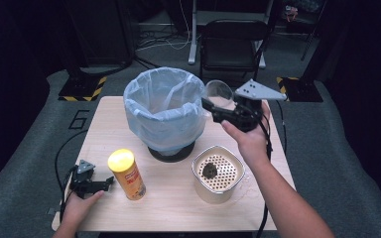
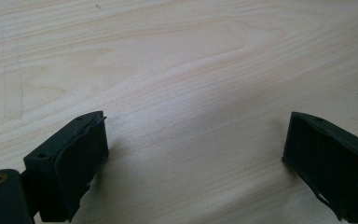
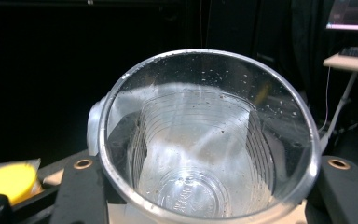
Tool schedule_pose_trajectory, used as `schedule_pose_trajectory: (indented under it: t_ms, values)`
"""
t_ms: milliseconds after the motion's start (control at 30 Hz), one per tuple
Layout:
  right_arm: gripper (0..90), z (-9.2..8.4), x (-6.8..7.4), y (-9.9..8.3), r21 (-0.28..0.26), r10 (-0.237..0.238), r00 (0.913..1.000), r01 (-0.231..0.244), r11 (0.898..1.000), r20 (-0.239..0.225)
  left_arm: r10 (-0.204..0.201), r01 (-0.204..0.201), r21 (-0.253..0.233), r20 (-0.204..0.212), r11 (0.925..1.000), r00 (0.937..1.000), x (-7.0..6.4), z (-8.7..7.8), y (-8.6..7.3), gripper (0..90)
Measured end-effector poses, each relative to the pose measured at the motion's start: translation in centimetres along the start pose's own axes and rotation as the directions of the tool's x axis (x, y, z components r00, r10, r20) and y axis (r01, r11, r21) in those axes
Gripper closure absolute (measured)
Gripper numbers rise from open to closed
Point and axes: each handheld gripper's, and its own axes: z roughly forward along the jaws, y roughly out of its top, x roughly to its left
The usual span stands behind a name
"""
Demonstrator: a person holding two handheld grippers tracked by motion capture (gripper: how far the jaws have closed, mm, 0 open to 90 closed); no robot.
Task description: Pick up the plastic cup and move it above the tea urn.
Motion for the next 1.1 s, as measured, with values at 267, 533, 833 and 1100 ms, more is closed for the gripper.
schedule_pose_trajectory:
  t_ms: [267,533,833,1100]
  values:
    - [37.0,5.6,0.5,3.0,-0.004,-0.004,0.999,0.004,1.0,-0.043,0.0,0.0,0.0,0.0,1.0,1.0,0.0,0.0,0.0,6.2]
    - [36.2,10.2,1.6,3.8,0.011,-0.027,0.9981,0.028,1.0,-0.055,0.001,-0.001,0.002,0.001,1.0,1.0,0.0,0.0,0.0,6.0]
    - [36.3,12.3,2.2,3.2,0.04,-0.033,0.9978,0.035,0.999,-0.057,0.002,-0.002,0.001,0.001,1.0,1.0,0.0,0.0,0.0,5.9]
    - [36.2,13.4,2.3,2.9,0.072,-0.018,0.9991,0.021,0.997,-0.037,0.002,-0.002,0.002,0.002,1.0,1.0,0.0,0.0,0.0,5.9]
